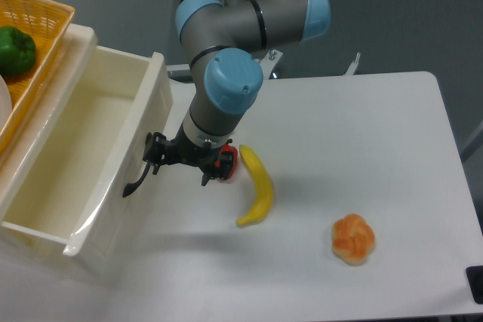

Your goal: Slide the top white drawer open

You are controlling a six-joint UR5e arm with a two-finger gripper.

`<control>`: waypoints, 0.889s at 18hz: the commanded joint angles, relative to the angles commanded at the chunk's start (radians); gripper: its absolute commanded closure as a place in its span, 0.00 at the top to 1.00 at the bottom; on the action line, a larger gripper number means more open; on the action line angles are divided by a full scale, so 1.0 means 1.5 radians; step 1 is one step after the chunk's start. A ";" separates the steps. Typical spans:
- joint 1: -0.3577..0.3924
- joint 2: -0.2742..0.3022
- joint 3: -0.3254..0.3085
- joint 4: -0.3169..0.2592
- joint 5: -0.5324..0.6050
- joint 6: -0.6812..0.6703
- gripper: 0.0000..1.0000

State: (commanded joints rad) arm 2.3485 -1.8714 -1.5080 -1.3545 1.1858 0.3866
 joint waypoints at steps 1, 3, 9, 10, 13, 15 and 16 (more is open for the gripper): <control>0.006 0.000 0.004 0.003 0.001 0.001 1.00; 0.022 -0.003 0.007 0.009 0.002 0.027 1.00; 0.088 -0.006 0.006 0.011 0.055 0.225 1.00; 0.090 -0.011 0.006 0.009 0.089 0.276 1.00; 0.113 -0.027 0.008 0.017 0.147 0.364 1.00; 0.127 -0.040 0.008 0.049 0.176 0.403 1.00; 0.128 -0.047 0.008 0.058 0.188 0.441 1.00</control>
State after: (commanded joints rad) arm 2.5403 -1.9419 -1.4956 -1.2672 1.4678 1.0487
